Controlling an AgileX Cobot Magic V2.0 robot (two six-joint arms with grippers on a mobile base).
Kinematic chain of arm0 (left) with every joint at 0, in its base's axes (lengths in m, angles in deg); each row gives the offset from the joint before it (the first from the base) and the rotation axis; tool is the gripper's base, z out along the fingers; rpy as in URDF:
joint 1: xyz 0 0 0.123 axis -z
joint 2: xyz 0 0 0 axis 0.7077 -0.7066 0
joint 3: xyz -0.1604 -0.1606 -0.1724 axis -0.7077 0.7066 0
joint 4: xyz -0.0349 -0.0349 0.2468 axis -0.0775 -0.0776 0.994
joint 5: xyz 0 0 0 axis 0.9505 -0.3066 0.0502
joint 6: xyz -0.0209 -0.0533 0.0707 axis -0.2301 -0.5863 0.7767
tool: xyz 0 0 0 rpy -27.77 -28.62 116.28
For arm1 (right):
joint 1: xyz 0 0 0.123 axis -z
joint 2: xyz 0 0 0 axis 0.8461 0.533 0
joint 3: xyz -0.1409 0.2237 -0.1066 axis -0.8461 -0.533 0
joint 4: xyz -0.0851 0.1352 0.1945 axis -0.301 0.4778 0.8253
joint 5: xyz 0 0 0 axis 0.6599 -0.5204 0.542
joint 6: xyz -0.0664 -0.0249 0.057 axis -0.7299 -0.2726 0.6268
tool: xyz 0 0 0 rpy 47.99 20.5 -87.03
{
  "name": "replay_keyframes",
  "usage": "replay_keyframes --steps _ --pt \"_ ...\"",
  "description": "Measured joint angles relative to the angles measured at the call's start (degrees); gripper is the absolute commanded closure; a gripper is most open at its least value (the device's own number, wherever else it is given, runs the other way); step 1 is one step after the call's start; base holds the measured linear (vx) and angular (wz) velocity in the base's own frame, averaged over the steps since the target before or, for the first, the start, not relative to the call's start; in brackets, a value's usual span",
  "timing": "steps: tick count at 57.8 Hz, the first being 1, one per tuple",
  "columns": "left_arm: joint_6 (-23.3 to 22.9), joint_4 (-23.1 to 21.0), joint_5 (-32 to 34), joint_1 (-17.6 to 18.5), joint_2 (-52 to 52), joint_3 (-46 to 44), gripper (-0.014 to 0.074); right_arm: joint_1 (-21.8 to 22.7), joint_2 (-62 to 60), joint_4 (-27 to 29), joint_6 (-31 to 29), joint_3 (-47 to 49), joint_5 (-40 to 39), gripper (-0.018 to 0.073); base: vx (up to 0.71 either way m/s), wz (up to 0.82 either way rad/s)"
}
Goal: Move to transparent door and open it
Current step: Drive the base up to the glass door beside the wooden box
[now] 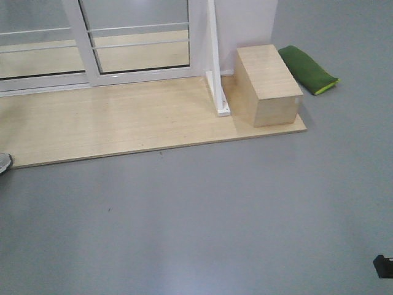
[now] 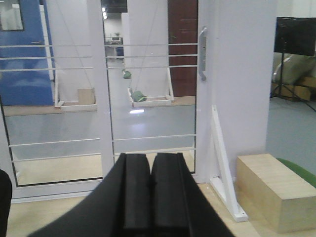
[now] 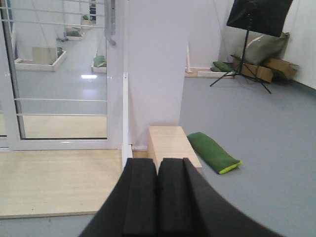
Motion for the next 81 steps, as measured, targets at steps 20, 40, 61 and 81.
replay_keyframes --steps 20,40,61,81 --pt "0.0 0.0 0.0 0.0 0.0 0.0 0.0602 0.0 0.0 0.0 0.0 0.0 0.0 0.0567 0.51 0.26" --pt "0.0 0.0 0.0 0.0 0.0 0.0 0.0602 0.0 0.0 0.0 0.0 0.0 0.0 0.0567 0.51 0.14" --pt "0.0 0.0 0.0 0.0 0.0 0.0 0.0602 0.0 0.0 0.0 0.0 0.0 0.0 0.0567 0.49 0.06" --pt "0.0 0.0 0.0 0.0 0.0 0.0 0.0602 0.0 0.0 0.0 0.0 0.0 0.0 0.0567 0.44 0.01"
